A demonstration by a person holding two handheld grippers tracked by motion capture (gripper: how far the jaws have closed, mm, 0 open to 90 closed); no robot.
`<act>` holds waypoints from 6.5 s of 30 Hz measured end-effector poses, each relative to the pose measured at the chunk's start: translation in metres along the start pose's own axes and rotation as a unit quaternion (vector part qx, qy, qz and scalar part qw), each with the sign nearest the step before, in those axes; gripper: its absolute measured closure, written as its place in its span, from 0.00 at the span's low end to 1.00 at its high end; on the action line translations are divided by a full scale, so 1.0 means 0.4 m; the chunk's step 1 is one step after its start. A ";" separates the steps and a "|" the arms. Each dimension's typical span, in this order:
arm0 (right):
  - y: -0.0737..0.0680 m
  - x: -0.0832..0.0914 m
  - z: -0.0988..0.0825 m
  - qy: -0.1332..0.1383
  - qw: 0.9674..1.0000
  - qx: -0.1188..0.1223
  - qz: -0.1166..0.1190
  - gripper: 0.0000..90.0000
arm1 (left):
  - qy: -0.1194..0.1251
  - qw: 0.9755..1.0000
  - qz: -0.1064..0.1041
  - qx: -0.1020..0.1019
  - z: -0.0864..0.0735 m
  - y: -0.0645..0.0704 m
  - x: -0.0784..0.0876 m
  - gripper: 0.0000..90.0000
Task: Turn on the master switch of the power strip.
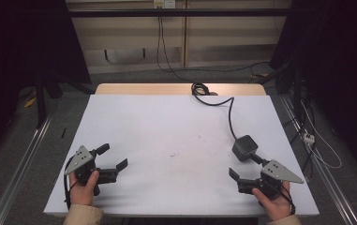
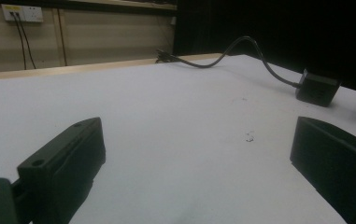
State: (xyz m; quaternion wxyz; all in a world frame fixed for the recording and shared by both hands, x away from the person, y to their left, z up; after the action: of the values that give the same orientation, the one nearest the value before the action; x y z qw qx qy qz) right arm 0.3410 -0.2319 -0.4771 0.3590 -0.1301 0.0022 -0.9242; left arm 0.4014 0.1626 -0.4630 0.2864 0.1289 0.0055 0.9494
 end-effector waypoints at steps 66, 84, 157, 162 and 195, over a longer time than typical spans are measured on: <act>0.091 0.013 0.040 -0.008 1.000 -0.016 -0.025 0.67 | -0.001 1.000 -0.018 -0.017 -0.001 0.026 -0.007 0.04; 0.096 0.008 0.044 -0.012 1.000 -0.023 -0.017 0.78 | -0.002 1.000 -0.018 -0.017 -0.001 0.028 -0.008 0.04; 0.169 -0.019 0.053 -0.042 0.997 -0.051 -0.041 1.00 | -0.005 1.000 -0.023 -0.021 -0.004 0.031 -0.009 0.04; 0.173 -0.018 0.050 -0.044 0.997 -0.049 -0.044 1.00 | -0.005 0.999 -0.023 -0.021 -0.004 0.032 -0.009 0.04; 0.193 -0.007 0.032 -0.056 0.996 -0.045 -0.060 1.00 | -0.004 1.000 -0.023 -0.021 -0.003 0.031 -0.008 0.04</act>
State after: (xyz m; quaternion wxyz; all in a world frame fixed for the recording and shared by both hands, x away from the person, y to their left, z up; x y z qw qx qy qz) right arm 0.3972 -0.2862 -0.4729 0.2966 -0.1974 0.0160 -0.9342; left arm 0.3969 0.1504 -0.4637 0.3105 0.1264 -0.0124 0.9421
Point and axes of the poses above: each handheld gripper's, and its own axes: x roughly backward along the jaws, z roughly out of its top, y roughly to its right, the point moved 10 cm from there along -x, roughly forward along the jaws, and after that the axes turned 13 degrees about z, right-handed, at the moved point
